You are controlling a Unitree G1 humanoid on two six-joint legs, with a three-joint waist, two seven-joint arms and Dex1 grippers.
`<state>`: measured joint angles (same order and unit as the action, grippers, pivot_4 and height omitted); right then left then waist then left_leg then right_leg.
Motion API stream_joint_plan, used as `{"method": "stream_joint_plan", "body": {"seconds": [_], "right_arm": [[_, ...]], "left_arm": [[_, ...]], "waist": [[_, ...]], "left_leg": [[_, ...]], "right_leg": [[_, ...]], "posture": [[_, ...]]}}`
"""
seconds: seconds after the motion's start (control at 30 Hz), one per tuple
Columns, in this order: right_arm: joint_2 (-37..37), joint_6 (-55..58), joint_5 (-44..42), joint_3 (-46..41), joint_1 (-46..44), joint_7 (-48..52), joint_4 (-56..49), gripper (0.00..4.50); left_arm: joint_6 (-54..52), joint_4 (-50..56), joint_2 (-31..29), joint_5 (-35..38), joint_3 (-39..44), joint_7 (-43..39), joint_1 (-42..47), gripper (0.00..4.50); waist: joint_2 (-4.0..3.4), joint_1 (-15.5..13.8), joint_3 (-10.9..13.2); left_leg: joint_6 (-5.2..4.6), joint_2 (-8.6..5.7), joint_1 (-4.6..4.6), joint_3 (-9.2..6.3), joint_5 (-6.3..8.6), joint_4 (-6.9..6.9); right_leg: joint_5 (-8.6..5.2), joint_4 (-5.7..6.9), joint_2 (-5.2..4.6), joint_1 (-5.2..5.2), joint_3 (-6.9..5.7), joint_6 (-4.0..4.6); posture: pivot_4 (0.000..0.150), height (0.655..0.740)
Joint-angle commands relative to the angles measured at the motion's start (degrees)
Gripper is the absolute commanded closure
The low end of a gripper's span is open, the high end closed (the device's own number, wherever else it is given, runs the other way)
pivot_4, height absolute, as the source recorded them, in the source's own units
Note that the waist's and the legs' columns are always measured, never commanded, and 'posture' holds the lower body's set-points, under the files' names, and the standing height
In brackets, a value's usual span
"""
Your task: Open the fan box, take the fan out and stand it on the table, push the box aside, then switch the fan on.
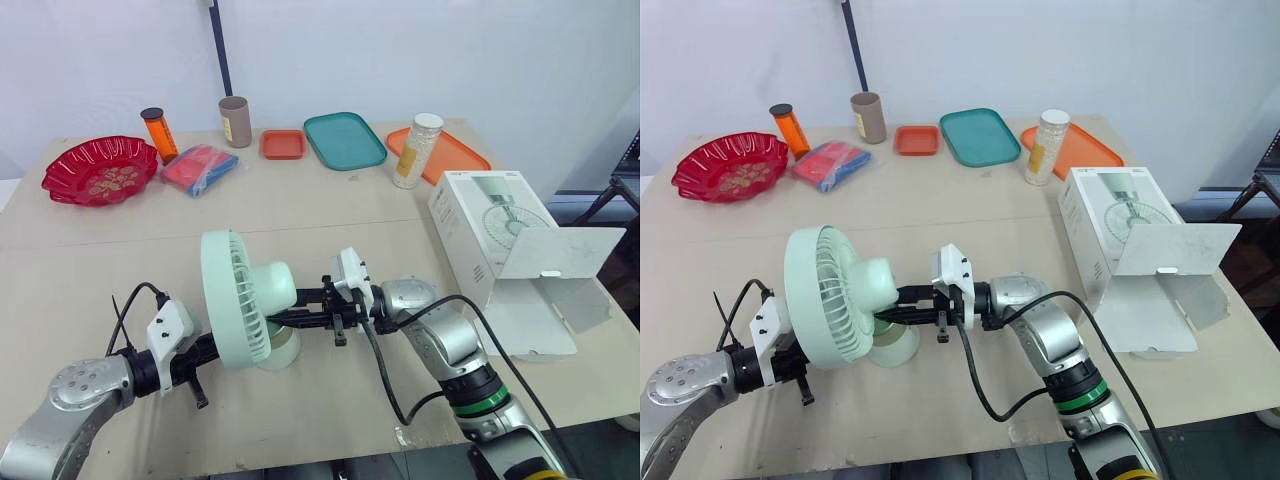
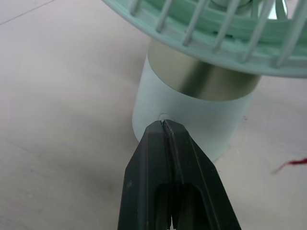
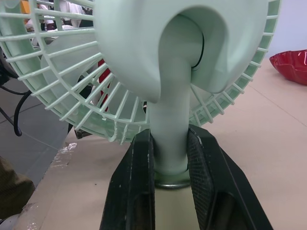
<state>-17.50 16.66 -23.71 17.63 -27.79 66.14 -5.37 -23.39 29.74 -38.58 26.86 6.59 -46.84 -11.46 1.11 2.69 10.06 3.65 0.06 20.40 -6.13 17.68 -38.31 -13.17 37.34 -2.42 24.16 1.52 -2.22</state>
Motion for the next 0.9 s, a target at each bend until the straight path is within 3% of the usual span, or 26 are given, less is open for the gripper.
{"method": "stream_joint_plan", "body": {"seconds": [0.03, 0.9], "right_arm": [[0.2, -0.2, -0.8, -0.2, -0.1, -0.2, -2.7, 3.92], [0.0, -0.3, -0.5, -0.1, -0.3, 0.0, -2.5, 3.92]], "left_arm": [[1.3, 0.1, 0.7, -0.3, -0.5, 0.2, 0.6, 4.44], [0.7, 0.8, 1.0, 0.2, -0.1, 0.1, 0.0, 4.44]], "waist": [[0.00, 0.0, 0.0], [0.00, 0.0, 0.0]], "left_leg": [[0.00, 0.00, 0.00, 0.00, 0.00, 0.00], [0.00, 0.00, 0.00, 0.00, 0.00, 0.00]], "right_leg": [[0.00, 0.00, 0.00, 0.00, 0.00, 0.00], [0.00, 0.00, 0.00, -0.01, 0.00, 0.00]], "posture": [[0.150, 0.7400], [0.150, 0.7400]]}}
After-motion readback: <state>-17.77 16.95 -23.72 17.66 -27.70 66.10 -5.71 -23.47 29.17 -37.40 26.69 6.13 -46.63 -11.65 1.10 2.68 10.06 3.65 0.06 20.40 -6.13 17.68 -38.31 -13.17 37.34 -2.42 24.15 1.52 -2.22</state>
